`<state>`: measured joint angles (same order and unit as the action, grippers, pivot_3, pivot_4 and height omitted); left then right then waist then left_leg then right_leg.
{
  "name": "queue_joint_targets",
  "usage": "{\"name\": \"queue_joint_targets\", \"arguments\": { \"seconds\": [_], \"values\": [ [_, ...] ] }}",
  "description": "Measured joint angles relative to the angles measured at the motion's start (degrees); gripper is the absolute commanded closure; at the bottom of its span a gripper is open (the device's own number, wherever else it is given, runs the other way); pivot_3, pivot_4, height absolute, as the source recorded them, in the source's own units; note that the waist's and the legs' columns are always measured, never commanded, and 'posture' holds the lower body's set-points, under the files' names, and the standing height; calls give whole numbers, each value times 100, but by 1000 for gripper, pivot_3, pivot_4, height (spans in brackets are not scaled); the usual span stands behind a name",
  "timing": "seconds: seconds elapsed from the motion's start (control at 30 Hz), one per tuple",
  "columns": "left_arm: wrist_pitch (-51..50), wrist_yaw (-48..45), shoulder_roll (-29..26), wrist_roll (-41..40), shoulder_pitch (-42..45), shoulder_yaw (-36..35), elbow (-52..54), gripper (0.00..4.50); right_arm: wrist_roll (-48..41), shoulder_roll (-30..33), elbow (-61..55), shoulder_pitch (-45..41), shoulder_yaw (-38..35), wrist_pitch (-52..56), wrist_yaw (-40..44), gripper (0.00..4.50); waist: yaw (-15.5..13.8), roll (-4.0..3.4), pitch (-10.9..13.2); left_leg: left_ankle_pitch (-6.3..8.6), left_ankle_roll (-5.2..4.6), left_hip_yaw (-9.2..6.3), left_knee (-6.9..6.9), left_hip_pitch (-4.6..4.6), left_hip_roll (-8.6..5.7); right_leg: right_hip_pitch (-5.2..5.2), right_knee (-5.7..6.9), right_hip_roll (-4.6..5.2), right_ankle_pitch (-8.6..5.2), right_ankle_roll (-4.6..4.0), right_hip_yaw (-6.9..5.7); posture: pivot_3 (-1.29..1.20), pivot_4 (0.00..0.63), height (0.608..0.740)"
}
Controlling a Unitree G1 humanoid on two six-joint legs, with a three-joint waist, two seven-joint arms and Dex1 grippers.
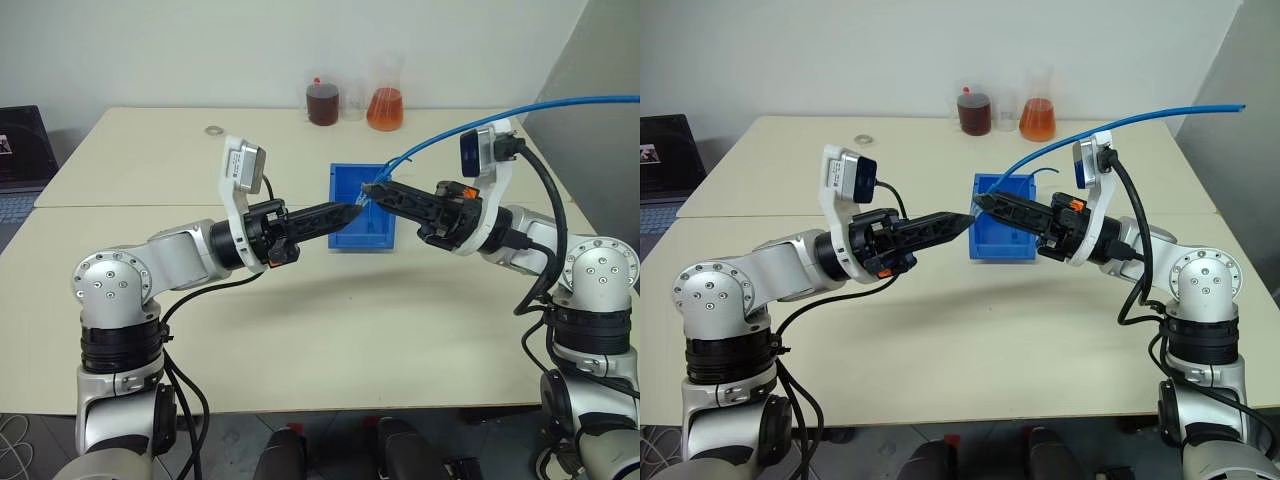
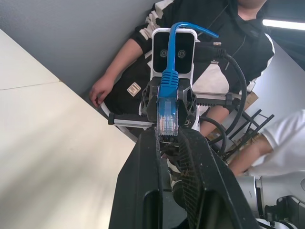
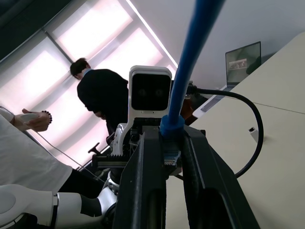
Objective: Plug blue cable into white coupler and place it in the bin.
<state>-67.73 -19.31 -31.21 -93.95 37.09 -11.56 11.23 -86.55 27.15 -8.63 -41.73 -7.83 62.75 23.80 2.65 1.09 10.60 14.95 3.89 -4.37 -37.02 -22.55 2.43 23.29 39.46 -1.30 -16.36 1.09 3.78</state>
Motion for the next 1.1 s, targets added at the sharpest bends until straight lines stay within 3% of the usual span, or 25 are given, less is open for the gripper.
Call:
{"name": "queue_joint_targets", "arguments": {
  "seconds": [0.23,0.3,0.77,0.93,1.1],
  "values": [
    [55,-8,-6,-4,-41,16,55,4294,8,35,15,-22,4,34,60,4340,-2,0,0,0,0,0,0,-1,0,0,-1,0,0,0,0,0,150,740],
    [94,-49,-10,36,-59,17,87,3585,11,34,18,-40,5,34,59,4340,-1,0,0,0,0,0,0,-1,0,0,-1,0,0,0,0,0,150,740],
    [301,-280,-766,95,-926,-364,446,1054,229,81,41,-52,18,48,30,4340,5,-2,2,0,0,0,5,-7,3,8,-8,0,0,0,1,0,150,740],
    [971,-304,-1106,1484,-2186,-713,834,14,487,117,26,-37,108,51,241,4340,16,-8,5,0,0,6,9,-11,5,18,-9,-1,0,0,7,0,150,740],
    [2415,-122,-1180,4030,-3479,-553,1072,14,709,89,-5,4,247,56,438,4340,3,-12,6,1,0,15,15,-16,8,25,-28,-1,1,-2,17,0,150,740]
  ]
}}
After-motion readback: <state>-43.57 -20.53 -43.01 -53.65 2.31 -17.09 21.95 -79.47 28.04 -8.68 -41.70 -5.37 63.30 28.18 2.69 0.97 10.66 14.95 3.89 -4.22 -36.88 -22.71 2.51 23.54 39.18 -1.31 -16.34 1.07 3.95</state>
